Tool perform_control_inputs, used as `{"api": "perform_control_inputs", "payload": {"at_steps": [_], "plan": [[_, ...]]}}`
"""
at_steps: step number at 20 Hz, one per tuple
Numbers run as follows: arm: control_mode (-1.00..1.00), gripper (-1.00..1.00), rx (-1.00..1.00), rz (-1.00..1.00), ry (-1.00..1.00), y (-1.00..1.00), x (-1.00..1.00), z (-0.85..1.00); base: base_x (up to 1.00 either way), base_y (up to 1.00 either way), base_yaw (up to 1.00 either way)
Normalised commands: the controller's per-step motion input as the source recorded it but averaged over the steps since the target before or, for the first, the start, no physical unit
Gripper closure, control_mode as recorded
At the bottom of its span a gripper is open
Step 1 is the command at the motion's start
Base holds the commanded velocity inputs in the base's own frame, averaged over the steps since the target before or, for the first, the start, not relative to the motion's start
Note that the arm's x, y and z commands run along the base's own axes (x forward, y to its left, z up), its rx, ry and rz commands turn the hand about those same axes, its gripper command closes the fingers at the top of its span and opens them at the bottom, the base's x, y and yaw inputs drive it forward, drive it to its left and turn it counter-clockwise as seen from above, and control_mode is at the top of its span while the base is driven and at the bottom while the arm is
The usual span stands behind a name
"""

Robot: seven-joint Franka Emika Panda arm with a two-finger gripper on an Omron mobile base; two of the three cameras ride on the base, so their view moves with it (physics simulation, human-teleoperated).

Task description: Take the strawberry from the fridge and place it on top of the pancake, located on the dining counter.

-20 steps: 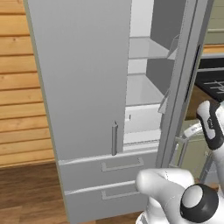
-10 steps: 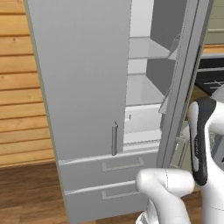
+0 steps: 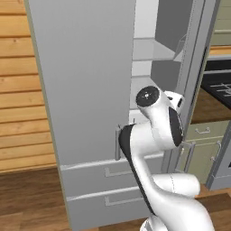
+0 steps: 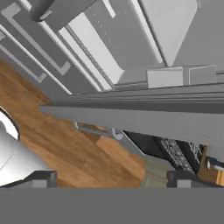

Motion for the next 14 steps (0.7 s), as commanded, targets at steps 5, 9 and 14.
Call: {"api": "perform_control_inputs", "payload": {"at_steps": [5, 9, 14], "plan": [[-1.0, -1.0, -0.54, 0.0, 0.37, -0.1, 0.92, 0.05, 0.0, 0.0, 0.0], [-1.0, -1.0, -0.33, 0.0, 0.46, -0.46, 0.82, 0.17, 0.0, 0.0, 0.0], [-1.0, -1.0, -0.29, 0.0, 0.36, -0.23, 0.62, 0.18, 0.0, 0.0, 0.0]]}}
